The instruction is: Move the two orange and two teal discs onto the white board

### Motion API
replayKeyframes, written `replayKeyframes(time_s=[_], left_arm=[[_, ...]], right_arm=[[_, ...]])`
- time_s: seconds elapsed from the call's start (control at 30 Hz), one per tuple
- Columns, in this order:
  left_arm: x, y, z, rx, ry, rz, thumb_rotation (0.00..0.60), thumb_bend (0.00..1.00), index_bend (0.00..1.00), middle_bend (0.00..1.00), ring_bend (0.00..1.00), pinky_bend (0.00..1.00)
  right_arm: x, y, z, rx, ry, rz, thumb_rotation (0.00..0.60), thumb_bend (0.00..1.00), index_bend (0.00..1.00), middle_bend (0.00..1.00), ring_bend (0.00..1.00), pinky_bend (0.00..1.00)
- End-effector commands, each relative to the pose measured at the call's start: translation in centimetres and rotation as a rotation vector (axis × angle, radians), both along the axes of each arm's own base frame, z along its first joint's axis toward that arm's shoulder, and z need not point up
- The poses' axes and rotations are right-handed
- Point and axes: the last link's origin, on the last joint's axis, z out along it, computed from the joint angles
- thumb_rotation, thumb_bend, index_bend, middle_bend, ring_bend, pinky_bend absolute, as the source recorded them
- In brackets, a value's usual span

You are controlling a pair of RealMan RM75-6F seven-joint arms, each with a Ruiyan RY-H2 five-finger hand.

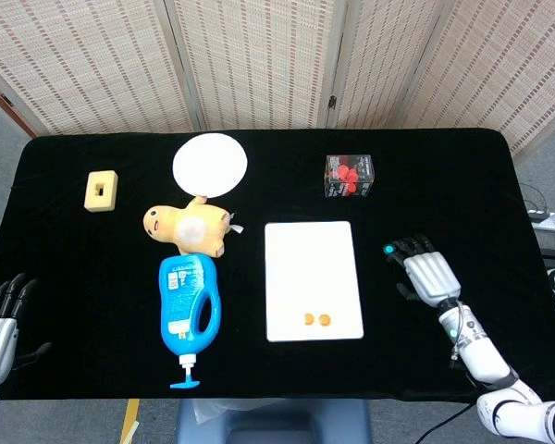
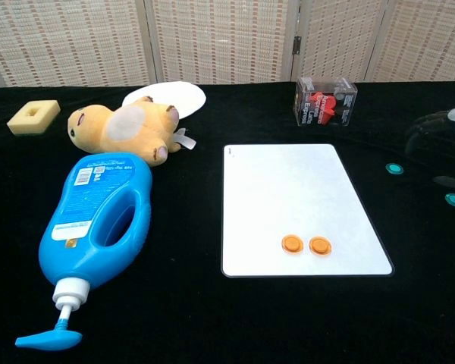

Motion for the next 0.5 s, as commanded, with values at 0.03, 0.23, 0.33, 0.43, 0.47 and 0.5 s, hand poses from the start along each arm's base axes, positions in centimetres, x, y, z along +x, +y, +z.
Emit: replayKeyframes(time_s=[0.03, 0.23, 0.33, 0.43, 0.47, 0.5], left_arm=[[0.1, 0.0, 0.0, -0.001, 0.001, -0.002, 0.600, 0.09, 0.00, 0.00, 0.00, 0.00], [0.4, 0.0, 0.0, -0.006, 0.002, -0.011, 0.600, 0.09, 0.00, 0.00, 0.00, 0.00], [0.5, -0.1, -0.1, -0.011, -0.009, -0.011, 0.600, 0.09, 0.00, 0.00, 0.00, 0.00], [0.4, -0.2, 0.0, -0.010, -0.003, -0.007, 0.600, 0.09, 0.00, 0.00, 0.00, 0.00], [0.4, -0.2, 0.0, -0.009, 0.000, -0.006, 0.600, 0.09, 0.00, 0.00, 0.00, 0.00], [0.4, -0.2, 0.0, -0.008, 0.001, -0.006, 0.600, 0.09, 0.00, 0.00, 0.00, 0.00]], right_arm=[[-2.6, 0.3, 0.4, -0.007, 0.013, -0.079, 0.600, 0.42, 0.35, 0.16, 0.09, 0.00], [-5.3, 0.5, 0.0, -0.017, 0.004, -0.153, 0.600, 0.42, 0.36, 0.16, 0.09, 0.00], [-6.1, 0.5, -0.3, -0.017, 0.007, -0.174, 0.600, 0.42, 0.37, 0.16, 0.09, 0.00], [-6.9, 0.5, -0.7, -0.015, 0.008, -0.195, 0.600, 0.42, 0.38, 0.16, 0.09, 0.00], [-7.1, 0.4, -0.8, -0.015, 0.005, -0.201, 0.600, 0.42, 0.38, 0.16, 0.09, 0.00], [-7.2, 0.3, -0.9, -0.016, 0.003, -0.205, 0.600, 0.42, 0.38, 0.16, 0.09, 0.00]])
